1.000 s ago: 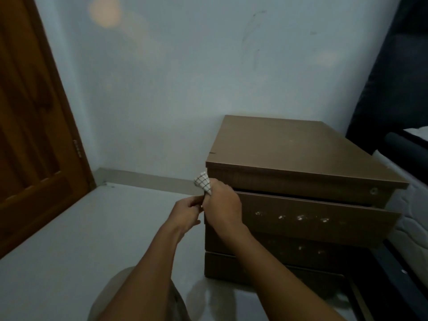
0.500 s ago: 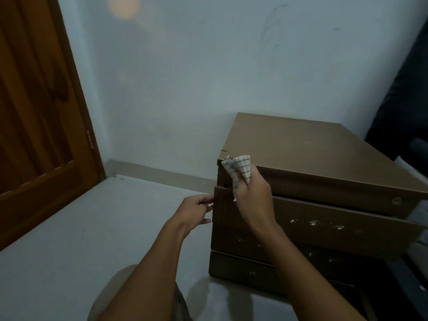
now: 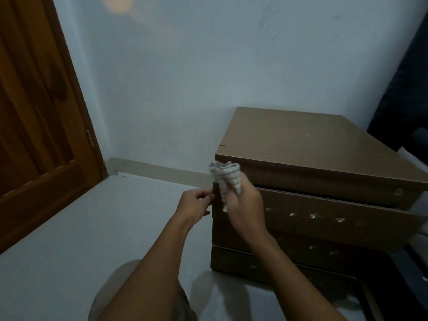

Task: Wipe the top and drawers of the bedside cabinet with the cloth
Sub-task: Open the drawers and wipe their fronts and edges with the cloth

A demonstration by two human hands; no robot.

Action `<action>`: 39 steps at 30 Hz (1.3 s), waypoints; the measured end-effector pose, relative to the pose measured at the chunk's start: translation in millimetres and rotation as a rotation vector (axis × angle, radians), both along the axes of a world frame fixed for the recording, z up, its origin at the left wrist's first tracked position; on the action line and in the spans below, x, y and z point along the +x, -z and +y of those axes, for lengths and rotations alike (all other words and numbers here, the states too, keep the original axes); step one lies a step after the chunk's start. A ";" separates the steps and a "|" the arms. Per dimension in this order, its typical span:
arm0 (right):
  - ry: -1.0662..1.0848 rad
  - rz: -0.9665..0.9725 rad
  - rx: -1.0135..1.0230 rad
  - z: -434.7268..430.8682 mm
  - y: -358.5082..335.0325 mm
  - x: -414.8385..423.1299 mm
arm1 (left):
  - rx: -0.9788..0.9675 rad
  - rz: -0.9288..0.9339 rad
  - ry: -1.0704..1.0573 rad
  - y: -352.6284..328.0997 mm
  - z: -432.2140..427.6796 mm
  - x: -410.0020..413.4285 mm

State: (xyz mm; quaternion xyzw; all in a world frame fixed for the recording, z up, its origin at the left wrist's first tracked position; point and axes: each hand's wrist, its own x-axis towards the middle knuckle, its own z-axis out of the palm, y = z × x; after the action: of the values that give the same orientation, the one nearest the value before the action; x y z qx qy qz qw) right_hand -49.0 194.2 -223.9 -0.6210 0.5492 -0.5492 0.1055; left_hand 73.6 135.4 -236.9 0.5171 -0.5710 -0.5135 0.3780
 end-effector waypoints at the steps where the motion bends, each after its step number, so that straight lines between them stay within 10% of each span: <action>1: -0.018 -0.139 0.010 6.9 -0.3 -9.1 | -0.011 -0.006 -0.025 0.4 -0.6 -1.7; 16: 0.389 -1.138 0.081 87.2 13.8 -126.3 | -0.086 -0.071 -0.320 0.5 -1.0 -37.4; 24: 0.795 -0.739 -0.118 124.0 22.4 -174.8 | -0.062 -0.029 -0.409 0.1 7.6 -50.3; 39: 1.054 -0.616 -0.044 90.9 64.8 -241.2 | -0.011 0.022 -0.396 8.2 1.0 -52.4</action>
State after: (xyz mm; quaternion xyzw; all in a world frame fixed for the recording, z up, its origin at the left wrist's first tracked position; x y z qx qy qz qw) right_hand -290.2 285.0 -288.7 -0.0804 0.7155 -0.6929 -0.0393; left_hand 21.2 136.4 -245.2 0.6115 -0.4569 -0.4317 0.4806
